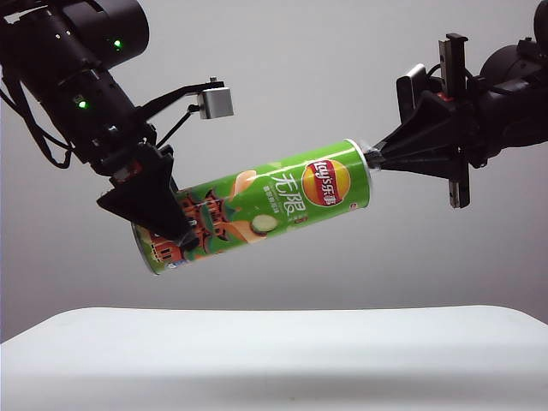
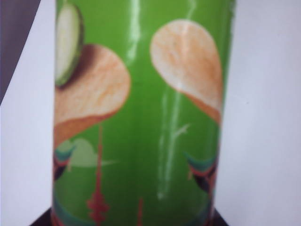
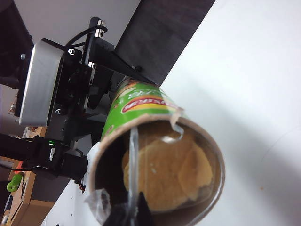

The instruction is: Pick up the green tub of chips from the desk, push the transparent container that's holding the chips and has slipped out back in, and finally put the chips back on the desk.

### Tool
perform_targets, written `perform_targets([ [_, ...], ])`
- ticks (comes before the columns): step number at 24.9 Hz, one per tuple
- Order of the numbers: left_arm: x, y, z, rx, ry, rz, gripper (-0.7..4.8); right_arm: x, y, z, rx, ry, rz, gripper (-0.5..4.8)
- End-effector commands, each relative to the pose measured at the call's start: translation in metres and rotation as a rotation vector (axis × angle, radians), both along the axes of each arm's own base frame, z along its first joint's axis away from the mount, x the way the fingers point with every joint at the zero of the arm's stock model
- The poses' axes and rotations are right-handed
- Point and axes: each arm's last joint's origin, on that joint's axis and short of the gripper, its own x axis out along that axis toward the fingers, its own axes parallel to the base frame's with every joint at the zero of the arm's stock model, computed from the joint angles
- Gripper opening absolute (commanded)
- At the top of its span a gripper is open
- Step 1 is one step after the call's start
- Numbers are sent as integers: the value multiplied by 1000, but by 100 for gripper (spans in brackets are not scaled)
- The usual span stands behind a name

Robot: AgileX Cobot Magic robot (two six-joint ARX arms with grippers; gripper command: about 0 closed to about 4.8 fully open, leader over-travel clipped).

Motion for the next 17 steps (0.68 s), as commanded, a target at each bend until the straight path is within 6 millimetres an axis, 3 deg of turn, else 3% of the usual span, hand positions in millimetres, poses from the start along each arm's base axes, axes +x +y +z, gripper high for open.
perform_targets([
  [1,4,-8,12,-117,-56,-27,279,-1,4,2,15,-3,22,-6],
  [11,7,-14,20,-240,-71,-39,277,-2,8,2,24,16,33,-6],
  [16,6,-13,18,-217,-55,-22,277,-1,7,2,9,6,19,-4],
  [17,6,-12,15,-175,-51,8,277,0,3,2,-2,-9,3,21],
])
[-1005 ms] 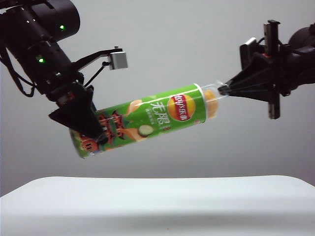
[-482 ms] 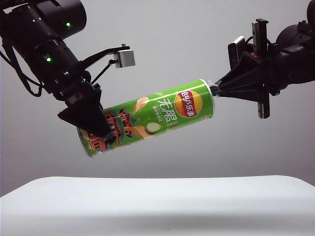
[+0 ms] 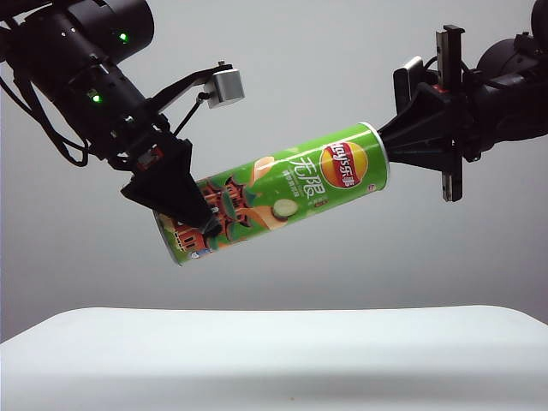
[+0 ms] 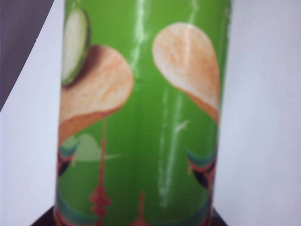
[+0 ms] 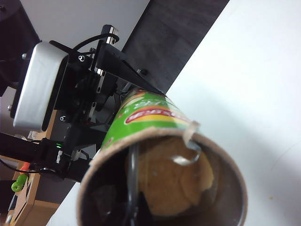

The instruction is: Pick up the green tub of chips from the desk, push the transparent container that's holding the chips and has slipped out back in, and finally put the chips back on the desk.

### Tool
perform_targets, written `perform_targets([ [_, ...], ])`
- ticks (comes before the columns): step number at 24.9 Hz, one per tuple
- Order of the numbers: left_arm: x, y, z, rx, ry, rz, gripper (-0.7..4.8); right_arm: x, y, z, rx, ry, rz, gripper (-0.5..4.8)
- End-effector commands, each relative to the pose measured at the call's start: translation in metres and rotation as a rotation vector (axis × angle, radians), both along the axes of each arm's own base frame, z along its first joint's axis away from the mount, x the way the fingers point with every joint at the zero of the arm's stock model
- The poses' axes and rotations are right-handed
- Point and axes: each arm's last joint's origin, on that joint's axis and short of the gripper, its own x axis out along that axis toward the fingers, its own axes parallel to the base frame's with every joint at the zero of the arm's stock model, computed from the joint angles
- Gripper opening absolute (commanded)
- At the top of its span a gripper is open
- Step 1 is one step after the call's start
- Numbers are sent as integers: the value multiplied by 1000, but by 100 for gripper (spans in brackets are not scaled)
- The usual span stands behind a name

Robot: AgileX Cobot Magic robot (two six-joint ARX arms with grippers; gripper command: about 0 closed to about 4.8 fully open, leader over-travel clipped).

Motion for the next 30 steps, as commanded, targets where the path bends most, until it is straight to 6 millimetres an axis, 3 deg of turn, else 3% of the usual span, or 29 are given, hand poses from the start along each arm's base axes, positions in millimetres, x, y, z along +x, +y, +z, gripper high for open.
perform_targets([
  [1,4,-3,10,-3,-71,46,277,0,-3,-2,-22,-20,-14,74],
  [6,6,8,-6,206,-49,170,277,3,-26,4,-14,-36,-82,82],
  [11,17,16,-34,247,58,159,277,3,-48,8,-15,-35,-150,82],
  [16,24,9,-63,271,78,18,277,2,-48,7,-17,-23,-148,82],
  [25,32,6,-108,339,142,-46,279,3,-48,7,-18,-24,-149,82],
  [30,33,5,-114,341,145,-47,362,3,-48,6,-27,-40,-148,82],
])
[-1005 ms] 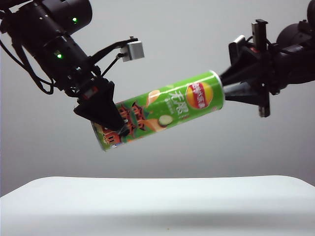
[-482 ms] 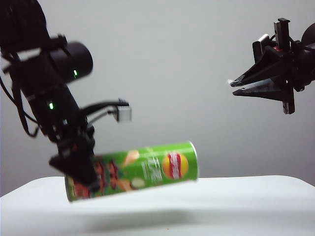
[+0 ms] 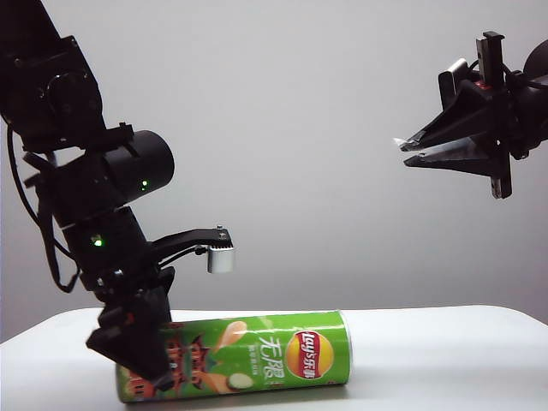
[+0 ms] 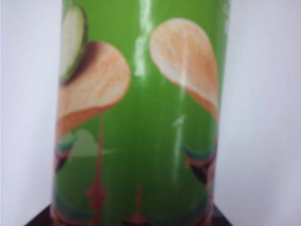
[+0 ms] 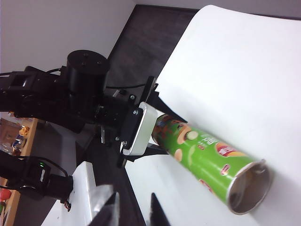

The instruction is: Pick up the green tub of chips from the desk, push the transparent container that's holding the chips and has slipped out back in, and finally put the chips back on the desk.

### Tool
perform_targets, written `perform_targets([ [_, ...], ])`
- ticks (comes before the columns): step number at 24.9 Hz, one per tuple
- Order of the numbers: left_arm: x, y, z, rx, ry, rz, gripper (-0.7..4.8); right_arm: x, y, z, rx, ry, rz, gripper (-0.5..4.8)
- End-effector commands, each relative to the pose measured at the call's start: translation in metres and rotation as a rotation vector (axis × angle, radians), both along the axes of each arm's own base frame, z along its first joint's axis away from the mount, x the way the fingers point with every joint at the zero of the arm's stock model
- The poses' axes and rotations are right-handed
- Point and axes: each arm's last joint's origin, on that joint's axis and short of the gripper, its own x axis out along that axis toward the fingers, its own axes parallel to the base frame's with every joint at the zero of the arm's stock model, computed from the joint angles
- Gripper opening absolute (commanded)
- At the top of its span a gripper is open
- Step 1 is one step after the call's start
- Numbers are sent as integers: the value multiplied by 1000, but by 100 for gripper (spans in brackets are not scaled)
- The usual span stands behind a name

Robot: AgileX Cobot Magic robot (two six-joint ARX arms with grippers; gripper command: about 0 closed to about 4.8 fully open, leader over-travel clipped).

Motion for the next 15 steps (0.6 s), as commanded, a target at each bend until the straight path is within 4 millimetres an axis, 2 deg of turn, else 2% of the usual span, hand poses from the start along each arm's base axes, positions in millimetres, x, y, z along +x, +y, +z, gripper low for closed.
perform_targets([
  [1,-1,0,-6,4,16,-7,374,0,0,1,-5,-20,3,82],
  [4,0,0,-5,10,4,-1,379,0,0,0,-43,-29,-17,81],
  [6,0,0,-5,9,5,9,441,-1,-1,-3,-123,-51,-39,81],
  [8,0,0,-4,11,2,14,475,-3,-2,-6,-195,-63,-48,81],
  [12,1,-1,2,33,-41,39,479,-6,-3,-10,-304,-72,-54,81],
  [15,3,-1,17,6,-95,86,479,-7,-3,-11,-331,-88,-44,81],
])
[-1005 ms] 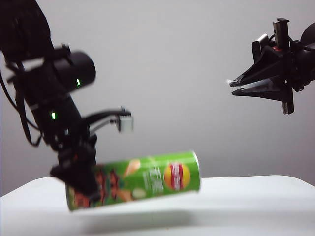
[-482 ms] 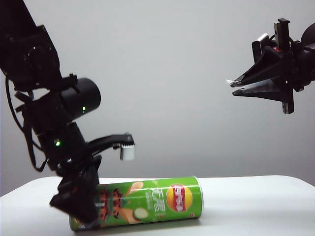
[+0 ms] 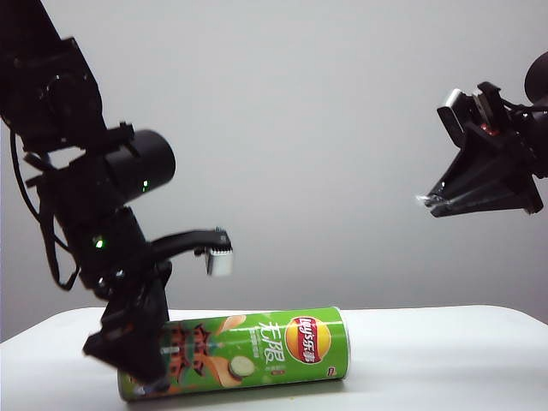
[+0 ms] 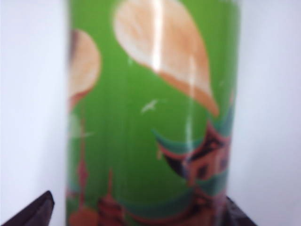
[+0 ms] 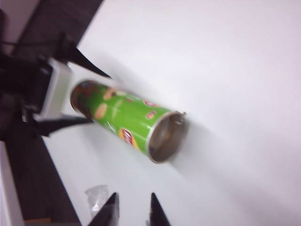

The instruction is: Pick up the green tub of chips from the desk, push the transparent container that's holding the chips and has slipped out back in, and finally put the chips back on the desk.

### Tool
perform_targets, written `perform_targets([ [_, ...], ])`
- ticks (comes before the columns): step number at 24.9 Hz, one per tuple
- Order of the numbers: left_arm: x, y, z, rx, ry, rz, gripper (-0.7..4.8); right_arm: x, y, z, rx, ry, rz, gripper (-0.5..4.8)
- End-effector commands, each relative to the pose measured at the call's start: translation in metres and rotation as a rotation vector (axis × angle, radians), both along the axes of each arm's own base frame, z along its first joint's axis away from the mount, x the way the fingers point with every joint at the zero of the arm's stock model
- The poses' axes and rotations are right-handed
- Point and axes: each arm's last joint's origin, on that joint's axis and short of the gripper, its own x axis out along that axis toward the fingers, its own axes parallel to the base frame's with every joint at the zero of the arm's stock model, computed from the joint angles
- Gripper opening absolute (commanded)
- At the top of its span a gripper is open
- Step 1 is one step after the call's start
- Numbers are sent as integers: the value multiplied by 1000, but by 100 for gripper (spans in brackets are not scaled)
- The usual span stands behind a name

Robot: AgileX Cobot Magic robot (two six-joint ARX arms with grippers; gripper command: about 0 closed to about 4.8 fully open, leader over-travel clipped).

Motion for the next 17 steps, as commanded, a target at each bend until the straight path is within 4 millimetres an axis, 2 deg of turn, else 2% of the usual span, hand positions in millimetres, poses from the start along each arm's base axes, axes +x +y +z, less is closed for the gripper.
perform_targets([
  [1,2,-2,18,-47,-65,51,479,-2,0,1,-28,-36,33,80],
  [3,2,-1,26,-64,-86,60,479,-3,3,0,-63,-35,44,79],
  [8,-8,3,57,-94,-114,88,479,-8,19,-3,-129,-17,92,26],
  [9,-11,5,62,-86,-118,97,479,-9,22,-2,-128,-14,102,-1],
  [12,-22,13,80,-26,-134,134,479,-15,32,0,-129,4,141,-8],
  [17,-50,35,119,143,-218,286,479,-34,44,24,-136,-43,196,-9],
])
